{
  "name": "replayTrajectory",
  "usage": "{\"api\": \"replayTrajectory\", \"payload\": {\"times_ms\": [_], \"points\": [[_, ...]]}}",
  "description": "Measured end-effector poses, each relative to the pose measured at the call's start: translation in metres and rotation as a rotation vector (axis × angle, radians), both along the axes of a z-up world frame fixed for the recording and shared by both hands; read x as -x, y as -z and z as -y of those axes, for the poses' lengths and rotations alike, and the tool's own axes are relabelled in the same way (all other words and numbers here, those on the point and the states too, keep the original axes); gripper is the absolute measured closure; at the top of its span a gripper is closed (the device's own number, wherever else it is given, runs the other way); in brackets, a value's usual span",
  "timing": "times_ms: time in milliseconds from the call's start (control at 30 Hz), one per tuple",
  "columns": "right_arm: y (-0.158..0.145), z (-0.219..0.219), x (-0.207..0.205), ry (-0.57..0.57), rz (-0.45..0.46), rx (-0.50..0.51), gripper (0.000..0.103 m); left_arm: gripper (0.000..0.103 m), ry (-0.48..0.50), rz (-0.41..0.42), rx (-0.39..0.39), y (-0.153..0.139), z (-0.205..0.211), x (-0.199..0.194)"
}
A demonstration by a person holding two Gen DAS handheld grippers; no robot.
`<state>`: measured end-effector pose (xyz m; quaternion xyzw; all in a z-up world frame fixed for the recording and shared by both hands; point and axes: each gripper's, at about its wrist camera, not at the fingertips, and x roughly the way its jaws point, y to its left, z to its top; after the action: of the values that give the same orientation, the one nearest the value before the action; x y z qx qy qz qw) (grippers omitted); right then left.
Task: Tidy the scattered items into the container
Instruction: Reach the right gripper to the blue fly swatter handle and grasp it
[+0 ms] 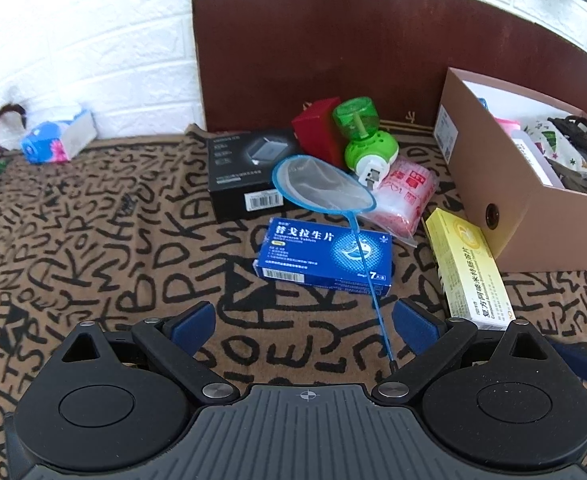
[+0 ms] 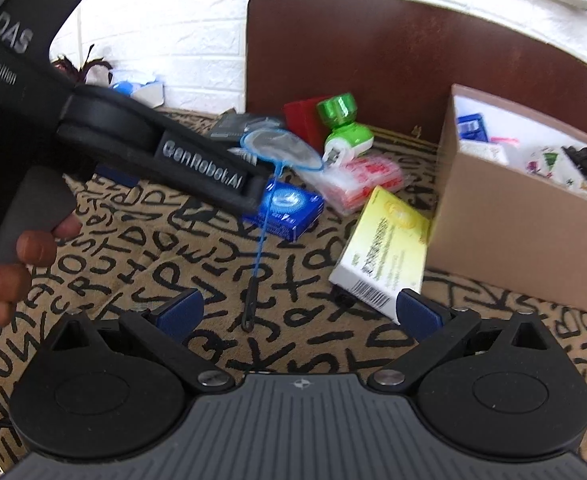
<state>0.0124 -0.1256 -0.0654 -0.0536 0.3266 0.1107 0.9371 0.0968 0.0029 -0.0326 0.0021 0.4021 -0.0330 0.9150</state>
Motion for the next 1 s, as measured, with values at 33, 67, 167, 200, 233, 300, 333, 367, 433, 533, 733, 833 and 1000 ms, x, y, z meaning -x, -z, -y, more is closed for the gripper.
{"api": "replayTrajectory", "payload": {"times_ms": [33,67,167,200,233,300,333,367,433,533,733,833,1000], "points": [[0.003,-0.002,-0.002,-0.007,-0.010,-0.002,0.007,0.003,0.006,-0.011,0.014,0.002,-0.002,-0.004],[0.007,-0.003,-0.005,-0.013,-0.024,-0.005,0.010,0.006,0.014,-0.022,0.031,0.004,-0.003,-0.007],[0.016,-0.006,-0.014,-0.030,-0.060,-0.023,0.019,0.014,0.045,-0.056,0.066,0.010,-0.004,-0.019],[0.018,-0.007,-0.016,-0.033,-0.068,-0.027,0.023,0.016,0.056,-0.065,0.069,0.012,-0.003,-0.024],[0.020,-0.008,-0.019,-0.038,-0.076,-0.030,0.025,0.020,0.063,-0.075,0.070,0.014,-0.002,-0.029],[0.022,-0.009,-0.024,-0.047,-0.085,-0.040,0.033,0.022,0.066,-0.086,0.076,0.016,-0.001,-0.040],[0.024,-0.010,-0.026,-0.051,-0.085,-0.046,0.034,0.026,0.069,-0.091,0.082,0.017,0.000,-0.046],[0.025,-0.010,-0.029,-0.056,-0.087,-0.052,0.036,0.031,0.072,-0.099,0.088,0.018,0.001,-0.051],[0.027,-0.012,-0.033,-0.067,-0.091,-0.055,0.042,0.037,0.085,-0.113,0.103,0.020,0.003,-0.061],[0.031,-0.013,-0.039,-0.083,-0.097,-0.064,0.048,0.041,0.089,-0.128,0.112,0.023,0.005,-0.074],[0.034,-0.014,-0.050,-0.094,-0.099,-0.077,0.065,0.048,0.103,-0.135,0.155,0.024,0.006,-0.095],[0.033,-0.014,-0.055,-0.091,-0.098,-0.084,0.072,0.054,0.118,-0.138,0.161,0.024,0.010,-0.102],[0.033,-0.011,-0.058,-0.088,-0.098,-0.095,0.091,0.093,0.135,-0.155,0.198,0.025,0.014,-0.109]]}}
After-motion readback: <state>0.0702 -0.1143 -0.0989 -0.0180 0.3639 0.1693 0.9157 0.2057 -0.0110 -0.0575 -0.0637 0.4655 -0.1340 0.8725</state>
